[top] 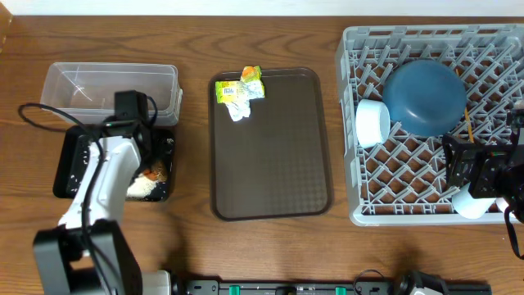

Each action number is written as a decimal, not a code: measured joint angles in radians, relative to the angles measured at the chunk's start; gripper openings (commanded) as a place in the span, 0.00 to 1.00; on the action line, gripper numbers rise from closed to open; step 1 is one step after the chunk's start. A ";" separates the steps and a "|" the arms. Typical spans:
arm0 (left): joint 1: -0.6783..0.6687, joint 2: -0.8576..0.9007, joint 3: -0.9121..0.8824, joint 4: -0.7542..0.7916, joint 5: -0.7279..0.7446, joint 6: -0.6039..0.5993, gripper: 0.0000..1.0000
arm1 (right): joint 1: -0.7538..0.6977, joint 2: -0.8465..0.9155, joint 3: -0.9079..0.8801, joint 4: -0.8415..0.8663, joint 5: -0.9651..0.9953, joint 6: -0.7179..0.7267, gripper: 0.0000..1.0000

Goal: Sort waste into correct bins and load items into the dishwasher rack
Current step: 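Grasp the yellow snack wrapper with left gripper from the brown tray, then drop the wrapper into the clear plastic bin with left gripper, then reach left gripper to the white tissue on the brown tray and grasp, then carry the tissue with left gripper and drop it into the clear bin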

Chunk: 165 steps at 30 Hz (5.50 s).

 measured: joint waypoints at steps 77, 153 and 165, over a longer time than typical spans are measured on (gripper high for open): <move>-0.072 0.066 0.115 0.496 0.029 0.688 0.56 | 0.000 0.000 0.000 0.000 0.000 0.000 0.99; -0.183 0.041 0.115 0.534 -0.005 0.710 0.06 | 0.000 0.000 0.000 0.000 0.000 0.000 0.99; -0.061 0.135 0.115 0.533 0.152 0.691 0.76 | 0.000 0.000 0.000 0.000 0.000 0.000 0.99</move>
